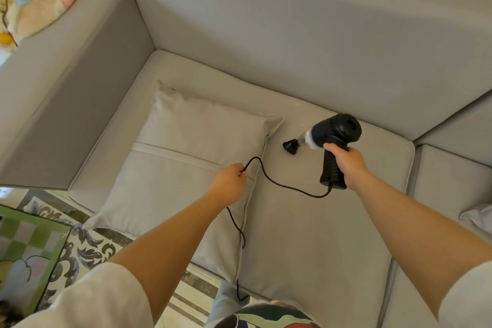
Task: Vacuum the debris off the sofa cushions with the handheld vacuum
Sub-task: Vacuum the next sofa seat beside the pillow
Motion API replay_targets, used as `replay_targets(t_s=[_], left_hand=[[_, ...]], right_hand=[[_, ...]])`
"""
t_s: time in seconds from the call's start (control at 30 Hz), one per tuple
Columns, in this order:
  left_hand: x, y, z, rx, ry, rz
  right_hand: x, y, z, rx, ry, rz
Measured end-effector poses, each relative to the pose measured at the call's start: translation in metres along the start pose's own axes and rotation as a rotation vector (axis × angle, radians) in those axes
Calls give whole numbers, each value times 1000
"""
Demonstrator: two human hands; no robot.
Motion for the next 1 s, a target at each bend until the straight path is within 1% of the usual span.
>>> replay_targets(t_s=[0.17, 0.27, 0.53, 0.7, 1.0], left_hand=[[25, -11, 0, -3, -42, 20], [40, -14, -1, 13, -71, 29], [67, -11, -10, 43, -121, 64], [67, -10, -28, 34, -107, 79], [61, -10, -47, 20, -89, 92]], right_hand=[[-7, 54, -5, 228, 28, -88], [-15, 73, -10, 285, 47, -141], [-31, 70, -30, 289, 78, -137], [-41, 65, -48, 311, 100, -138], [-37, 49, -65, 270, 73, -110]])
Point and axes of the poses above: each hand's wrist, its own z-axis away from the middle knuckle, its own y-axis out of the back of the hand, x = y × z, the point moved 9 cm from there along -z, towards the middle knuckle, and after that the axes turned 11 degrees about y, right-handed, at the moved point
